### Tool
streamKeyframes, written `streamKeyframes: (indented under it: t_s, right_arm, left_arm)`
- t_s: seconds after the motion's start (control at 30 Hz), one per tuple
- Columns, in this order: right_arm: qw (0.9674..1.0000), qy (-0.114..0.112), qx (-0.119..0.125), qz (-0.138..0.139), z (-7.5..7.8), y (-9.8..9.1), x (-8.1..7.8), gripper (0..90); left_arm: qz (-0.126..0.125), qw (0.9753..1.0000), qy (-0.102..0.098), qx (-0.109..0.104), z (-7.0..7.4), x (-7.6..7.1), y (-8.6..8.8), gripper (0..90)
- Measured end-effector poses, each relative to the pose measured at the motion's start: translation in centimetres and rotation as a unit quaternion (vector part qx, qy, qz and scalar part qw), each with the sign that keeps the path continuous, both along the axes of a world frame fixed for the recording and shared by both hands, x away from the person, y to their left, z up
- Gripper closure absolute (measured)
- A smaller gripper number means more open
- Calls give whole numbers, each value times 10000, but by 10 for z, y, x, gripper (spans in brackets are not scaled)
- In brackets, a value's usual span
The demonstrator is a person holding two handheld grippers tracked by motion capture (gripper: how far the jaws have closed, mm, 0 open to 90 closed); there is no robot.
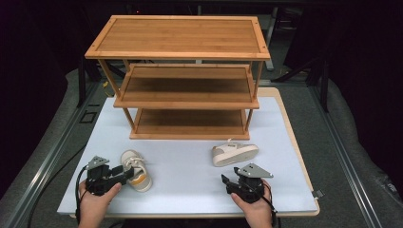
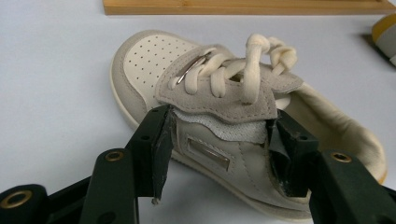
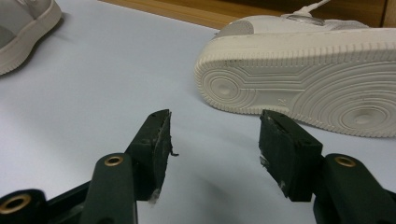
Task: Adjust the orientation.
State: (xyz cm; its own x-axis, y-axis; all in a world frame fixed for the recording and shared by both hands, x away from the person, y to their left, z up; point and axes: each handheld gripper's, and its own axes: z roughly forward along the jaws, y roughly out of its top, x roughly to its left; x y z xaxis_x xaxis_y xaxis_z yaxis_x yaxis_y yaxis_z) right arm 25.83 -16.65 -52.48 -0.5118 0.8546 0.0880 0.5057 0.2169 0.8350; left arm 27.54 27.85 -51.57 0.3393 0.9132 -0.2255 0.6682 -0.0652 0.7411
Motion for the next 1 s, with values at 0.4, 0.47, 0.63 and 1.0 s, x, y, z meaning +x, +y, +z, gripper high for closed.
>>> streamKeyframes:
  t_s: [0.4, 0.47, 0.63, 1.0]
  right_arm:
    - [10000, 13, 16, -17, -1, 0, 1, 436]
    - [10000, 15, 16, -16, -1, 0, 1, 436]
    - [10000, -3, 41, -68, -1, -1, 1, 436]
    - [9992, -373, -23, -116, 18, 0, 1, 414]
  left_arm:
    - [-458, 9985, -194, 215, 5, 27, -28, 567]
    - [-638, 9974, -222, 240, 4, 32, -34, 569]
    - [-1160, 9926, -301, 181, 3, 46, -56, 573]
    - [-1250, 9913, -385, 142, 2, 47, -51, 576]
